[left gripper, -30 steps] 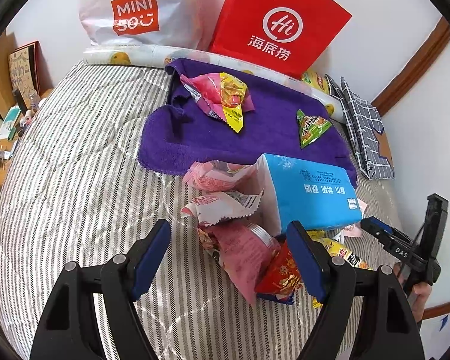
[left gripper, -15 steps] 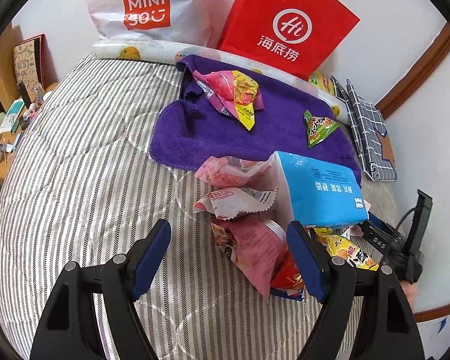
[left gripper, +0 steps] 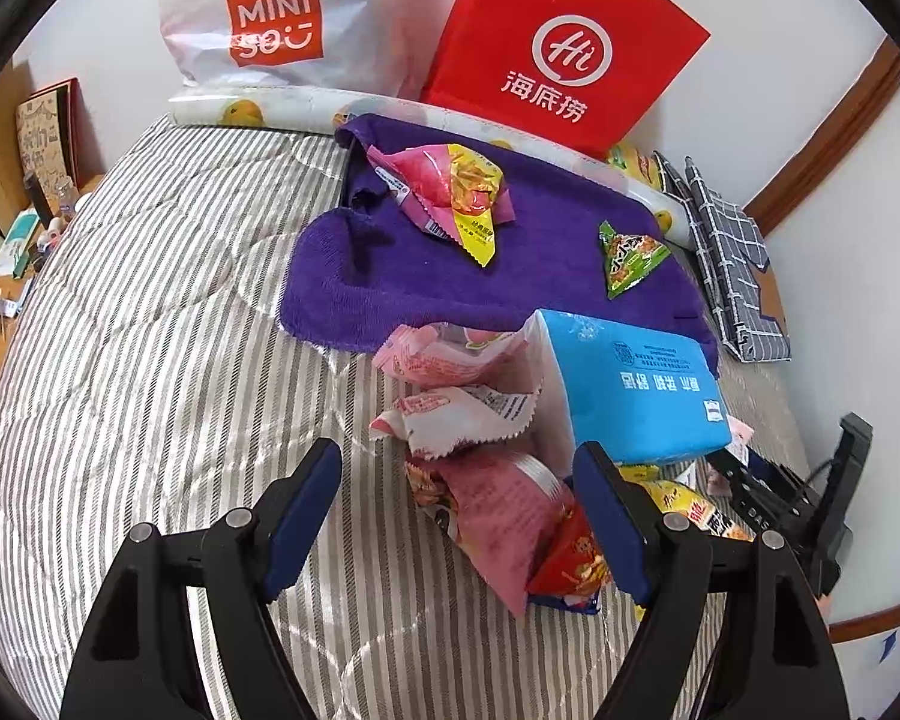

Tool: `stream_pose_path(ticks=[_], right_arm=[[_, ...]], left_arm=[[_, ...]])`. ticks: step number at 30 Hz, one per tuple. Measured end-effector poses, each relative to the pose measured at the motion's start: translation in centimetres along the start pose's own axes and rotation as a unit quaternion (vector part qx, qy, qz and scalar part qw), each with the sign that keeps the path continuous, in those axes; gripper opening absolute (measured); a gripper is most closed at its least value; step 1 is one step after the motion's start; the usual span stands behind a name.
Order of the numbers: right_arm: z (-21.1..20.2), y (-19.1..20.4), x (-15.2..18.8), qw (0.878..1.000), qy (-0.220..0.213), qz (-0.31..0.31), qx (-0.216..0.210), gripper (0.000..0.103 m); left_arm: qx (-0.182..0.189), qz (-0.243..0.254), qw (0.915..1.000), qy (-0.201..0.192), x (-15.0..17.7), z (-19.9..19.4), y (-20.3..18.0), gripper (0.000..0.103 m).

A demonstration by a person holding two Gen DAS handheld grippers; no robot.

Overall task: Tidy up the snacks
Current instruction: 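Lift the pink wrapped packet with the right tool, then close the left tool on the white-and-red paper packet in the pile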

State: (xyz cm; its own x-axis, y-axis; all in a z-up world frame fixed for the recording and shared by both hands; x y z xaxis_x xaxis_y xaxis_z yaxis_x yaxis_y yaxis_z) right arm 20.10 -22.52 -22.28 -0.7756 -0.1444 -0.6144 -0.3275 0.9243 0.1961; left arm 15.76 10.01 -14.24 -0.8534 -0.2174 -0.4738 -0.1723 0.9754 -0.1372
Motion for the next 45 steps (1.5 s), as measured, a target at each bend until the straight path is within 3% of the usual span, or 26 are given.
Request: stream_pose_path(ticks=[16, 20, 22, 25, 36, 45], right_arm=[[0.1, 0.0, 0.0, 1.000, 0.005, -0.003, 0.003, 0.041], [0.1, 0.0, 0.0, 1.000, 0.005, -0.002, 0.002, 0.041], [0.1, 0.0, 0.0, 1.000, 0.005, -0.002, 0.002, 0.041], [0.1, 0.0, 0.1, 1.000, 0.005, -0.002, 0.002, 0.041], [-0.4, 0.1, 0.0, 1.000, 0.000, 0.004, -0.004, 0.039], [-3.2, 1.8, -0.1, 1.000, -0.017, -0.011, -0.020, 0.039]], left_arm=[[-0.053, 0.040, 0.9978, 0.007, -1.1, 3.8, -2.2, 0.079], [-0.068, 0.049, 0.9964, 0.008, -1.3, 4.8, -2.4, 0.072], [-0.061, 0.050, 0.9968, 0.012, -1.2, 5.1, -2.4, 0.058], [-0.053, 0.050, 0.9973, 0.005, -1.1, 4.8, -2.3, 0.055], [-0.027, 0.024, 0.9993, -0.013, -0.8, 2.0, -0.2, 0.053], [-0.002, 0.004, 0.9997, -0.026, -0.5, -0.5, 0.5, 0.053]])
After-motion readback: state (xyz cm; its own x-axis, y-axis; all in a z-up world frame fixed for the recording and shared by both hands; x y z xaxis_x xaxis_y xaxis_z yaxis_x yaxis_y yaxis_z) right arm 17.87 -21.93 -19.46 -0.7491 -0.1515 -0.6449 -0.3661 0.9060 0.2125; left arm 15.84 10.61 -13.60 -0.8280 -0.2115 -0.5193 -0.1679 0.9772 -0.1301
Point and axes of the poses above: each gripper's, at about its wrist camera, not at the fingertips, and z roughly the way its jaws point, y to its left, x to its underside, the point moved 1 cm from there along z, roughly the way its jaws point, and after that the axes turned 12 degrees about -x, right-handed, at the moved point
